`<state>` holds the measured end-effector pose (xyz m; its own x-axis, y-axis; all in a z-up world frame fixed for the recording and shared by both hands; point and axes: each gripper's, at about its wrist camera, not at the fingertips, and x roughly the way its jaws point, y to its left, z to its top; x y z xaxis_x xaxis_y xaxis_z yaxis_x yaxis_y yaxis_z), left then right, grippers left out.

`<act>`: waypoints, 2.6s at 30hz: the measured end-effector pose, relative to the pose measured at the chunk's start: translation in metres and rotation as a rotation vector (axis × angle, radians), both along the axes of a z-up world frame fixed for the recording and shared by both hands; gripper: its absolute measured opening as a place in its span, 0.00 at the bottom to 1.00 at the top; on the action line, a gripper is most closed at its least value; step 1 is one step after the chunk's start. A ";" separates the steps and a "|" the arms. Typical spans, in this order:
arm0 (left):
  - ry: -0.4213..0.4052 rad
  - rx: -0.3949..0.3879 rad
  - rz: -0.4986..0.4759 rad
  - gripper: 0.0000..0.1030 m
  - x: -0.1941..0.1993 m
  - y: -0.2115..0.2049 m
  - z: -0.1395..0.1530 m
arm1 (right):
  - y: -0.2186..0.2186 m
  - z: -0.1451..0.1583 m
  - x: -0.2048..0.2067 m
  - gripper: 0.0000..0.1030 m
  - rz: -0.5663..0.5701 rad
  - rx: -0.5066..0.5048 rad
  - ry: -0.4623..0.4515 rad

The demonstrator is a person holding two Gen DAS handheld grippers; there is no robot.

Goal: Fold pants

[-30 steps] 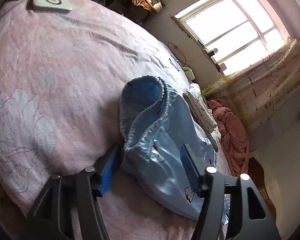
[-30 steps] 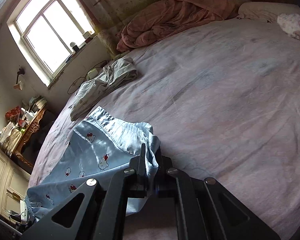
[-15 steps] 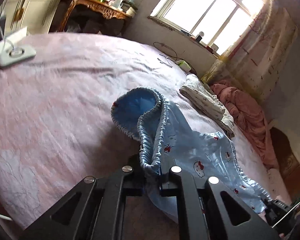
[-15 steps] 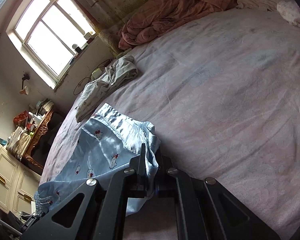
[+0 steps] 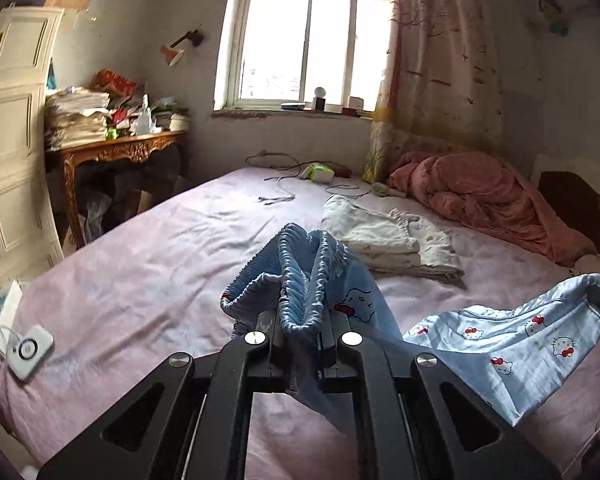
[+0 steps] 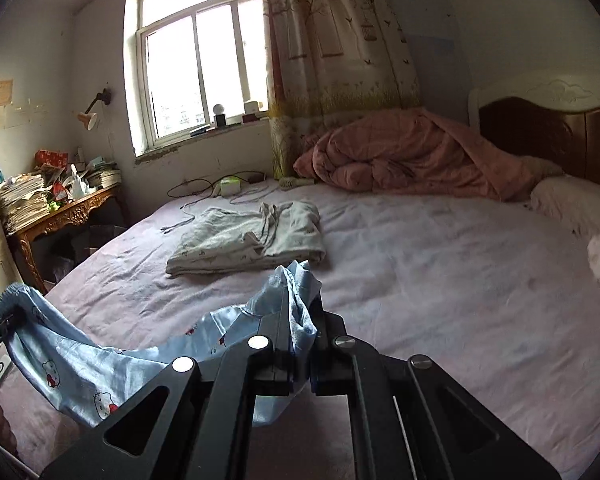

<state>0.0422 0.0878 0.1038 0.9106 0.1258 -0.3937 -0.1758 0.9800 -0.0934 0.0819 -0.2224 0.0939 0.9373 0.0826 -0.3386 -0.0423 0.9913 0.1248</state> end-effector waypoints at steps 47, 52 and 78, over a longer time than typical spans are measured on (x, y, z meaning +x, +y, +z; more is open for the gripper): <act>0.515 0.072 -0.169 0.09 0.051 -0.013 -0.106 | -0.080 -0.087 -0.040 0.04 -0.196 0.119 0.373; 0.474 0.124 -0.125 0.34 0.042 -0.008 -0.102 | -0.072 -0.087 -0.052 0.05 -0.178 0.091 0.358; 0.383 0.187 -0.082 0.96 0.051 -0.005 -0.075 | -0.033 -0.058 0.037 0.64 0.056 -0.108 0.390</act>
<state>0.0931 0.0831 0.0284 0.7131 0.1602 -0.6825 -0.0840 0.9861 0.1436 0.1186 -0.2554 0.0361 0.7320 0.0745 -0.6773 -0.0672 0.9970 0.0371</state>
